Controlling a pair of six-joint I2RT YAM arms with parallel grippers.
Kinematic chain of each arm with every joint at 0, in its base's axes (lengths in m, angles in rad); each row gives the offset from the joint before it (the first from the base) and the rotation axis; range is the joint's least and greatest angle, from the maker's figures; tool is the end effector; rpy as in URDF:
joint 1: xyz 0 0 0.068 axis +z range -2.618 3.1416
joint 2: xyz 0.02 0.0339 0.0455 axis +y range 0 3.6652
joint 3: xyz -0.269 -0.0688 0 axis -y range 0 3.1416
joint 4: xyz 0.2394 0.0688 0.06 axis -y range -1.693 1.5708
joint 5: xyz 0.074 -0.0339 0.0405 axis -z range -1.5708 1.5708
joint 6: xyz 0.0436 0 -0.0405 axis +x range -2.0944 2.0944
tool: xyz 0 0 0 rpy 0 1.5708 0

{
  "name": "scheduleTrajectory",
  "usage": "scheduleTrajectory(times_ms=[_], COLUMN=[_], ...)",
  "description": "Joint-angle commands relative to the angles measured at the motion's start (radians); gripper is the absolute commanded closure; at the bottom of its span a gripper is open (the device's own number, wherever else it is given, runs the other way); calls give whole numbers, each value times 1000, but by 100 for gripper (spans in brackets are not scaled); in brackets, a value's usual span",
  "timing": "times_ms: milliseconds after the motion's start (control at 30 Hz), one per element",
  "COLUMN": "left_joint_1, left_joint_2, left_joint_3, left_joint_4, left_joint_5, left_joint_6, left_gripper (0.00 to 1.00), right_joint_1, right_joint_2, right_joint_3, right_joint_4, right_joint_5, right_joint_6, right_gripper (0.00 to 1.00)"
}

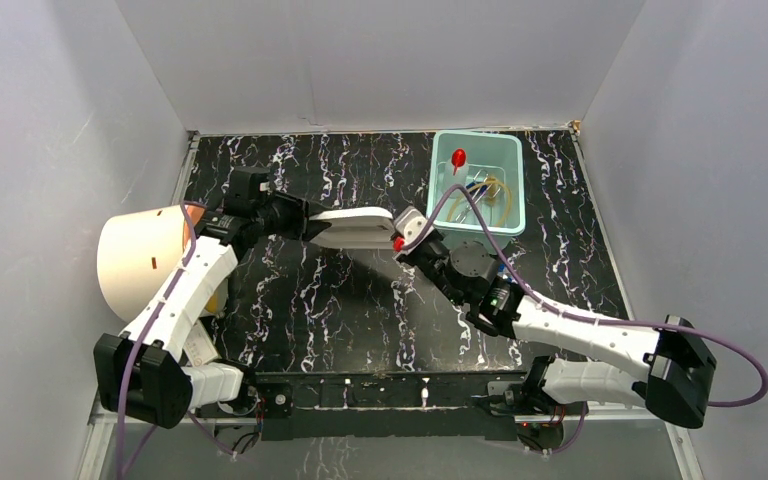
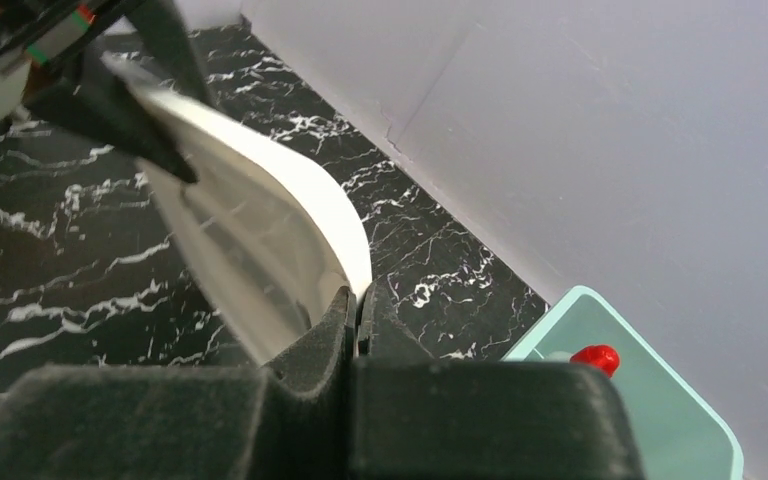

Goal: Organize the chemistry lab equipment

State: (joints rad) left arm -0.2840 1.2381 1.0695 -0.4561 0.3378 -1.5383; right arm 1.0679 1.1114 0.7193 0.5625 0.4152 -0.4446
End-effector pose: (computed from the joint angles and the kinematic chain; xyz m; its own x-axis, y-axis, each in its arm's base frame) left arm 0.2567 -0.0900 0.3194 -0.5404 -0.8246 0.1674 -0.5442 0.1908 -0.8170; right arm 0.1393 0.2168 0.3379 0.3362 -0.2054 -0.9191 -0.5157 0.7765 -0.3621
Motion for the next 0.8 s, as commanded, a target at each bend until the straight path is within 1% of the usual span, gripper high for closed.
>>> scheduleTrajectory(times_ms=[0, 100, 200, 267, 300, 333, 433, 467, 500, 600, 700, 767], left_joint_1=[-10, -10, -10, -10, -10, -9, -10, -10, -10, -10, -10, -10], left_joint_2=[-14, -13, -9, -10, -13, -15, -16, -13, -9, 12, 33, 39], left_joint_3=[16, 8, -17, -30, -34, -37, -29, -22, -14, 16, 57, 84], left_joint_4=[-11, -10, -1, 4, 5, 4, 6, 7, 7, 11, 28, 51], left_joint_5=[93, 98, 109, 107, 101, 93, 70, 60, 52, 23, 10, 15], left_joint_6=[78, 90, 102, 115, 122, 128, 157, 178, 191, 263, 357, 429], left_gripper=[76, 85, 99, 100, 100, 100, 100, 100, 100, 100, 100, 100], right_joint_1=[0, -1, -1, -2, -2, -1, -5, -6, -10, -19, -40, -56], right_joint_2=[-60, -85, -109, -126, -140, -151, -203, -218, -230, -254, -228, -169], right_joint_3=[5, -4, -15, -19, -22, -24, 10, 29, 52, 126, 218, 286], right_joint_4=[52, 24, -4, -39, -58, -77, -199, -254, -310, -435, -533, -606], right_joint_5=[-50, -64, -69, -79, -87, -99, -172, -209, -237, -297, -350, -343], right_joint_6=[-8, 2, 30, 54, 67, 80, 159, 174, 192, 252, 349, 412], right_gripper=[99, 86, 76, 67, 60, 52, 22, 16, 13, 8, 6, 6])
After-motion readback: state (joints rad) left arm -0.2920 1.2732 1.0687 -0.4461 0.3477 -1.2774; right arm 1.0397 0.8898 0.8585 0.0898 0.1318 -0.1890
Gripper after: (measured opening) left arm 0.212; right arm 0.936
